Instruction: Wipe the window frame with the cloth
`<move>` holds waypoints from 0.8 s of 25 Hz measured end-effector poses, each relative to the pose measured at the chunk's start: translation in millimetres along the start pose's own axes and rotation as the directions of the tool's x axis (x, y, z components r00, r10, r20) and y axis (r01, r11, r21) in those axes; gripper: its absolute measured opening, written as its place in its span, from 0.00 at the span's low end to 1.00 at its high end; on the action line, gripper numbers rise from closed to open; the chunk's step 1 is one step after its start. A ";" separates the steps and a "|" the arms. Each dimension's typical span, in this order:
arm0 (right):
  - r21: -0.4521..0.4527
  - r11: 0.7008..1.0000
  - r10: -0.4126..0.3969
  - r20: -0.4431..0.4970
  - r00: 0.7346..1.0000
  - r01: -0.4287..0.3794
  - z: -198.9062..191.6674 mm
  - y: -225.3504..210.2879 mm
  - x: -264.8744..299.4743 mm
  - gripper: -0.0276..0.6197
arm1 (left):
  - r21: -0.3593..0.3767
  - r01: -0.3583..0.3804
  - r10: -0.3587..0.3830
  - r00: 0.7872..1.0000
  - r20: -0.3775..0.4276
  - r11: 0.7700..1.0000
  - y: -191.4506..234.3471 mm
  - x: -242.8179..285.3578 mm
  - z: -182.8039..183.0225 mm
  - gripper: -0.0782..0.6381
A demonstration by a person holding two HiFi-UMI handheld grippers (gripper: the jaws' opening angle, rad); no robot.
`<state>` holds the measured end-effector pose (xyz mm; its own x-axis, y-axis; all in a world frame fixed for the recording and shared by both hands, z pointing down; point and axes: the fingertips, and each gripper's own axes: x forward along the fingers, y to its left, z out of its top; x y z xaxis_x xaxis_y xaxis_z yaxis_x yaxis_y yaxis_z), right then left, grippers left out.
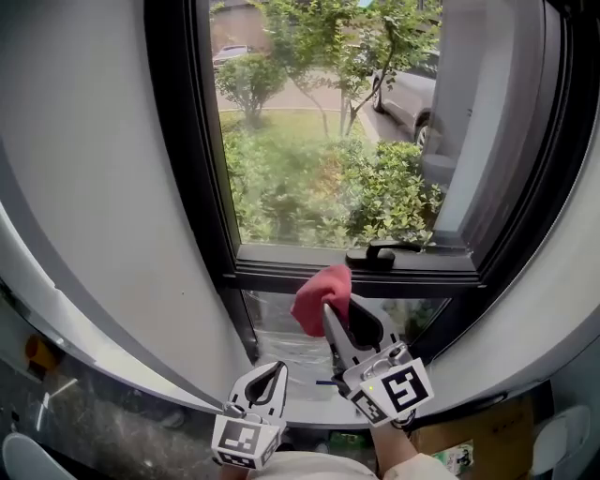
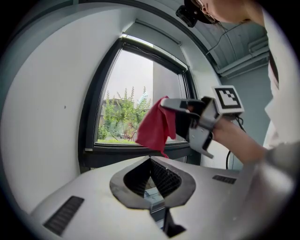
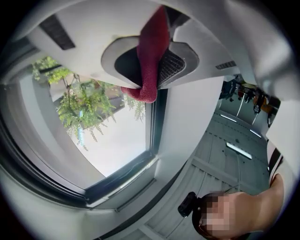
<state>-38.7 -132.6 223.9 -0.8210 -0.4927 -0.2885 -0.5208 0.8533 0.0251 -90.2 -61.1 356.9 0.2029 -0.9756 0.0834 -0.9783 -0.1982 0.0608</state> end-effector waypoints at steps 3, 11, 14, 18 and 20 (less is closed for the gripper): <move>-0.062 0.997 0.057 0.115 0.992 -0.050 53.6 0.7 53.3 0.20 | -0.005 0.023 -0.023 1.000 0.005 1.000 6.4 0.7 5.6 0.12; -0.211 0.964 0.213 0.260 0.942 -0.160 164.8 11.0 191.5 0.19 | -0.008 0.092 -0.092 0.996 -0.004 0.996 14.3 -8.4 3.7 0.12; -0.252 0.954 0.230 0.259 0.938 -0.165 186.8 13.6 235.0 0.19 | -0.022 0.081 -0.081 0.997 -0.003 0.996 29.5 -9.0 3.0 0.12; -0.278 0.949 0.219 0.255 0.942 -0.146 200.1 9.6 276.7 0.19 | -0.014 0.058 -0.058 0.998 0.017 0.998 50.2 -5.6 6.9 0.12; -0.261 0.954 0.221 0.265 0.939 -0.151 204.4 5.6 290.9 0.19 | -0.022 0.060 -0.059 0.998 0.023 0.998 56.6 -2.6 7.7 0.12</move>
<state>-232.7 -236.2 -55.6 -0.8237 -0.2283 -0.5190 -0.4335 0.8436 0.3169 -146.3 -70.4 352.5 0.2593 -0.9641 0.0569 -0.9633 -0.2539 0.0875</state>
